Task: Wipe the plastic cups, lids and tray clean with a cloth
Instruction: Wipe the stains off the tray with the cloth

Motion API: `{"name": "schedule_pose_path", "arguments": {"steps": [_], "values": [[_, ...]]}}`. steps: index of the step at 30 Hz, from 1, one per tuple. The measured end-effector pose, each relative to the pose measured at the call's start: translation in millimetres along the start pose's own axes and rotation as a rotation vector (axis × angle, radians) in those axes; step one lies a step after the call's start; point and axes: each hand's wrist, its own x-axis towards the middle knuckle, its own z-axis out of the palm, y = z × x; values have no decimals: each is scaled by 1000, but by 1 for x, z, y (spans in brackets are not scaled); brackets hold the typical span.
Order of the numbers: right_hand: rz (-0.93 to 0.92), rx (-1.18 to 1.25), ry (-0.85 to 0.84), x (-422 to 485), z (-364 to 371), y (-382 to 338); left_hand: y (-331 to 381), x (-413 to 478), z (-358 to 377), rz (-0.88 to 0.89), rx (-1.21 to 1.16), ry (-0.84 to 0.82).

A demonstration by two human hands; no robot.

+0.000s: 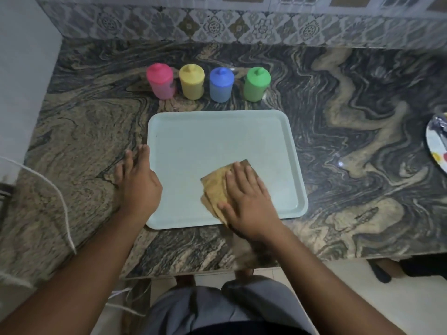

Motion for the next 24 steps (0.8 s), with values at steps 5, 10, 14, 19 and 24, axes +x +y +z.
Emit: {"name": "schedule_pose_path", "arguments": {"steps": [5, 10, 14, 19, 24], "values": [[340, 12, 78, 43, -26, 34, -3, 6, 4, 116, 22, 52], [-3, 46, 81, 143, -13, -71, -6, 6, 6, 60, 27, 29], [-288, -23, -23, 112, 10, -109, -7, 9, 5, 23, 46, -9], [-330, -74, -20, 46, 13, -41, -10, 9, 5, 45, 25, -14], [-23, -18, 90, 68, -8, -2, -3, 4, 3, 96, 16, 50]]}}
